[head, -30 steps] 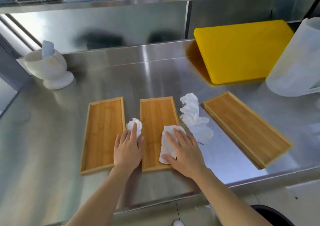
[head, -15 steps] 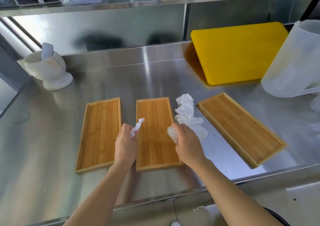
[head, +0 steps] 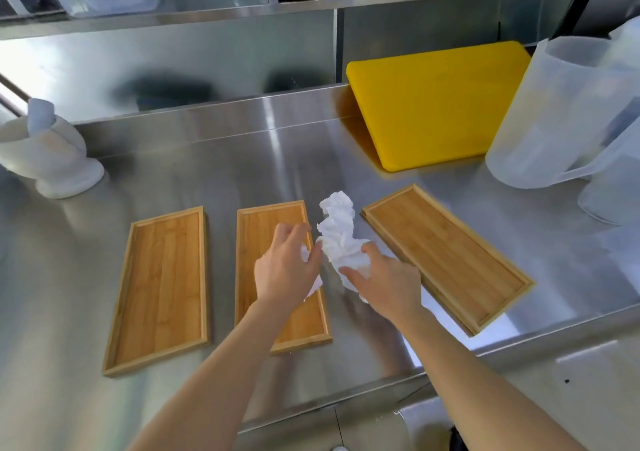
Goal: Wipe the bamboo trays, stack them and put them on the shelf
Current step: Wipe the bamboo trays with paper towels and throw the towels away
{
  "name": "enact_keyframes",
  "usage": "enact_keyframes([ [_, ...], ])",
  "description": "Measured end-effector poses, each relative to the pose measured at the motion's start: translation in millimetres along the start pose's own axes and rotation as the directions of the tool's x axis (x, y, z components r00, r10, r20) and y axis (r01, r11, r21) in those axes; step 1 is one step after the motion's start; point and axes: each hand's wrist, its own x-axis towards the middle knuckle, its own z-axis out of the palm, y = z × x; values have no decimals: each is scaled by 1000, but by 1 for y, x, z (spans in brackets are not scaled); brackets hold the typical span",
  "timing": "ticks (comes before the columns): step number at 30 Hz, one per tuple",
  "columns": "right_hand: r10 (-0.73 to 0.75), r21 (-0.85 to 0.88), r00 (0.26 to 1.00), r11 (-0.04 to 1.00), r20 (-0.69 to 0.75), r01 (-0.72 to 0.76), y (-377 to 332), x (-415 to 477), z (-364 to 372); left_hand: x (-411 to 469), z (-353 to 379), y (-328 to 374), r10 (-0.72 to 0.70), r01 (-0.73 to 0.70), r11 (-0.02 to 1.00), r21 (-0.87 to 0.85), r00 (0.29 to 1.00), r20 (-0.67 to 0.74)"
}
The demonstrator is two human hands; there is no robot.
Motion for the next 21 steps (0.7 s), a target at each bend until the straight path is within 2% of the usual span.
enact_keyframes([
  [2, -77, -60, 996, 995, 46, 80, 2, -8, 13, 9, 11, 8, 69, -75, 994, 82, 995, 77],
  [5, -94, -63, 976, 992, 198, 108, 7, -14, 26, 18, 29, 17, 123, -169, 960, 225, 971, 204],
  [8, -163, -45, 970, 984, 182, 174, 8, -15, 21, 22, 44, 20, 120, -228, 917, 328, 941, 318],
  [11, -244, -40, 963, 967, 118, 250, 10, -15, 12, 25, 52, 19, 67, -176, 939, 296, 937, 344],
  [13, -212, 30, 974, 977, 78, 210, 17, -13, 9, 27, 55, 16, 41, -136, 952, 275, 945, 323],
  [15, -113, 117, 993, 987, 40, 108, 28, -10, 7, 29, 56, 13, 33, -123, 957, 264, 946, 324],
  [21, 113, 291, 990, 953, -82, -85, 48, 12, -6, 27, 59, 10, 32, -140, 962, 233, 910, 414],
])
